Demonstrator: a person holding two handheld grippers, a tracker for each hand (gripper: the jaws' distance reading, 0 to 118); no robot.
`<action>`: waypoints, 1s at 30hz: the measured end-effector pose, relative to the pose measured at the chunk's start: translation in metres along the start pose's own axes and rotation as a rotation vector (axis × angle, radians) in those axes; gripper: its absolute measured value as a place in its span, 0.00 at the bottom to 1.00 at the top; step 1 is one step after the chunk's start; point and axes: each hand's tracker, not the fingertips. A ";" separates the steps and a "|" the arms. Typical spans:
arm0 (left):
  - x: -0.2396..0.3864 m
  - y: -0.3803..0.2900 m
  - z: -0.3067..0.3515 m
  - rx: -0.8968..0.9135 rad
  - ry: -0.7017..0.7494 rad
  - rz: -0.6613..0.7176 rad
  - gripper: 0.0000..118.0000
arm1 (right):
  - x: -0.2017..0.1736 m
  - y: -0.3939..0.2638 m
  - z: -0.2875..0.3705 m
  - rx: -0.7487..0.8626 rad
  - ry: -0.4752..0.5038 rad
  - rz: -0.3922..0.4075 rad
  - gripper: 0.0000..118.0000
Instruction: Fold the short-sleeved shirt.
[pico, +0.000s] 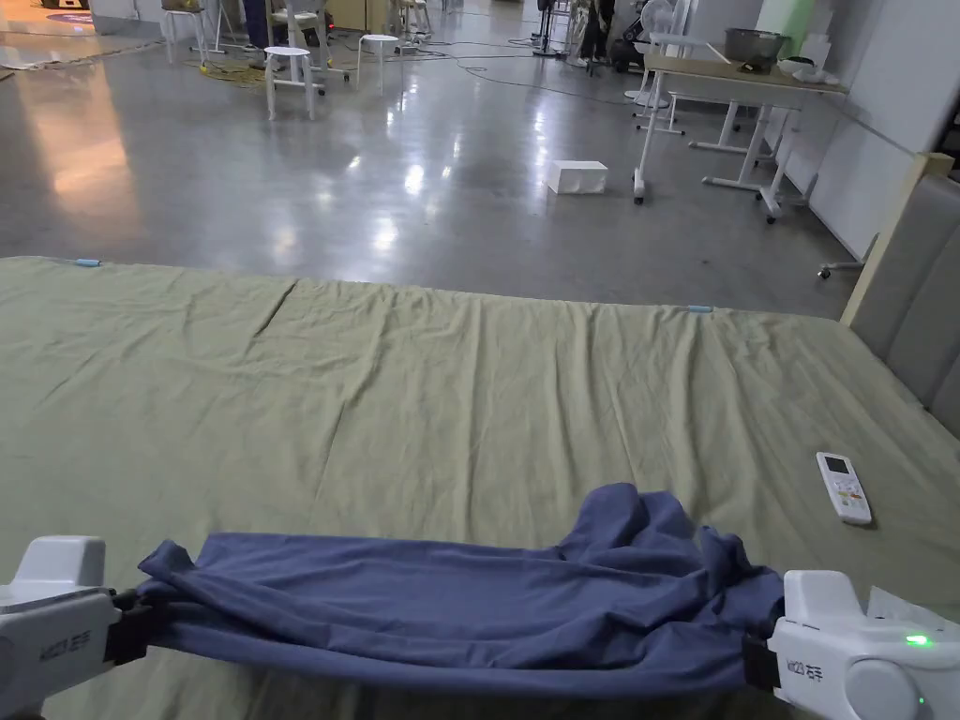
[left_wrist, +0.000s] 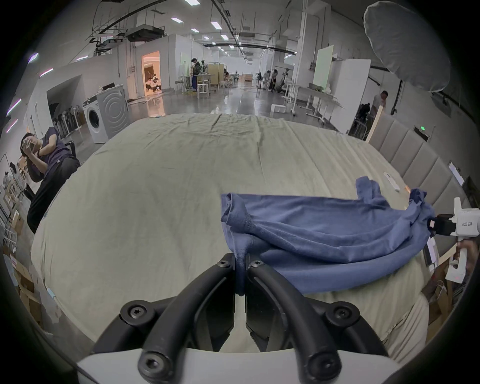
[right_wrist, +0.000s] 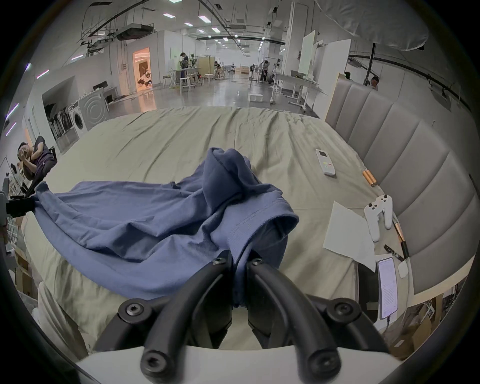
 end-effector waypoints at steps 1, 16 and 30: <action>-0.001 -0.001 0.006 0.000 -0.006 0.013 0.06 | 0.002 -0.001 0.004 -0.003 0.002 -0.001 0.07; -0.012 -0.101 0.025 -0.131 -0.020 0.101 0.06 | 0.001 -0.094 0.011 -0.140 0.053 -0.027 0.07; -0.016 -0.163 -0.023 -0.218 0.026 0.049 0.06 | -0.026 -0.158 -0.027 -0.179 -0.030 0.043 0.19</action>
